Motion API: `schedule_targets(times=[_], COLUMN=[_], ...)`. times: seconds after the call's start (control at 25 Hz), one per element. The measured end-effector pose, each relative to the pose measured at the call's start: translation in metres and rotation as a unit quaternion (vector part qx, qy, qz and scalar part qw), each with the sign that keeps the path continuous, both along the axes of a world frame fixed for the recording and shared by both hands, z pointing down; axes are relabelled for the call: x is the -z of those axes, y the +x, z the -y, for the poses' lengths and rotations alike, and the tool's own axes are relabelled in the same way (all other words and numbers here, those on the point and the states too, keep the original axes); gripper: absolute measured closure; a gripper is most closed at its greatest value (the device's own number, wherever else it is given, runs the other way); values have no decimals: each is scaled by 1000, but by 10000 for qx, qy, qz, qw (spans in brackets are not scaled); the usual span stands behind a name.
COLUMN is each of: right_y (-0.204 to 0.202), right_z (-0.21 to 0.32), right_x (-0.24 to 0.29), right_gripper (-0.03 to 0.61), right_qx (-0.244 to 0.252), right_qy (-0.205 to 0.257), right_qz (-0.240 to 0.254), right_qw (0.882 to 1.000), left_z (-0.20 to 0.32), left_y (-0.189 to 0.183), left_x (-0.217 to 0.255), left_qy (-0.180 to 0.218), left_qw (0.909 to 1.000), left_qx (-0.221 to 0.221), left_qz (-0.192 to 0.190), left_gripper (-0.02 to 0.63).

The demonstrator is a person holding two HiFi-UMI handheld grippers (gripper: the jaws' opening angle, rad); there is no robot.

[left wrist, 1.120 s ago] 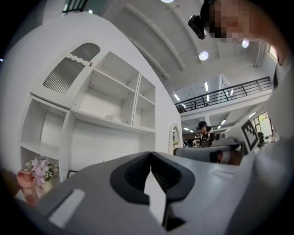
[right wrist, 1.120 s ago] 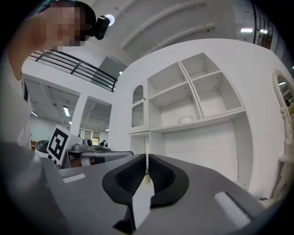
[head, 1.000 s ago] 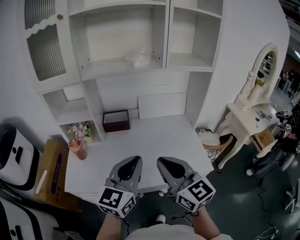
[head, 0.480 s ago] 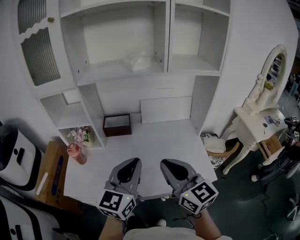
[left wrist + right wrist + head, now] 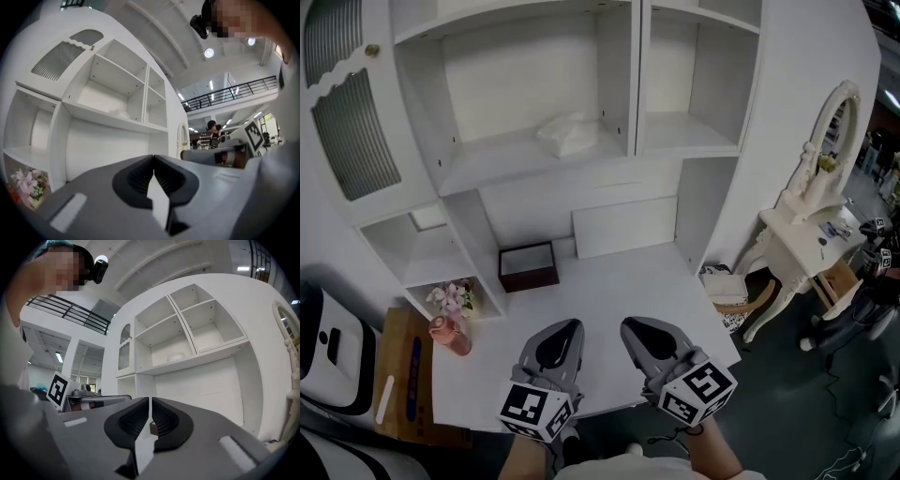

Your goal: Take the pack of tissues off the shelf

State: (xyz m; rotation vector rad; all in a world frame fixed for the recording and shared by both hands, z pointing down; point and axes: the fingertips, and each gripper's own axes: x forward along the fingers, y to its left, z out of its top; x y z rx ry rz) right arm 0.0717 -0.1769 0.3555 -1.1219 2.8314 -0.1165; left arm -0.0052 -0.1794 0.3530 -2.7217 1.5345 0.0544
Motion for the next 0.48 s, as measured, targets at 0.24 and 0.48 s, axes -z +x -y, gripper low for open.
schedule_targets(times=[0.24, 0.48], right_y=[-34, -60], right_z=[25, 47], right_x=[3, 3], right_gripper=[568, 561], right_qx=[-231, -479], right_qy=[-16, -34], right_qz=[-33, -127], right_qw=[9997, 9988], left_z=[30, 55], left_y=[-37, -61], left_x=[5, 5], left_qy=[-15, 4], left_qw=[9998, 9989], left_qx=[-201, -463], left_qz=[-53, -102], left_gripper=[611, 611])
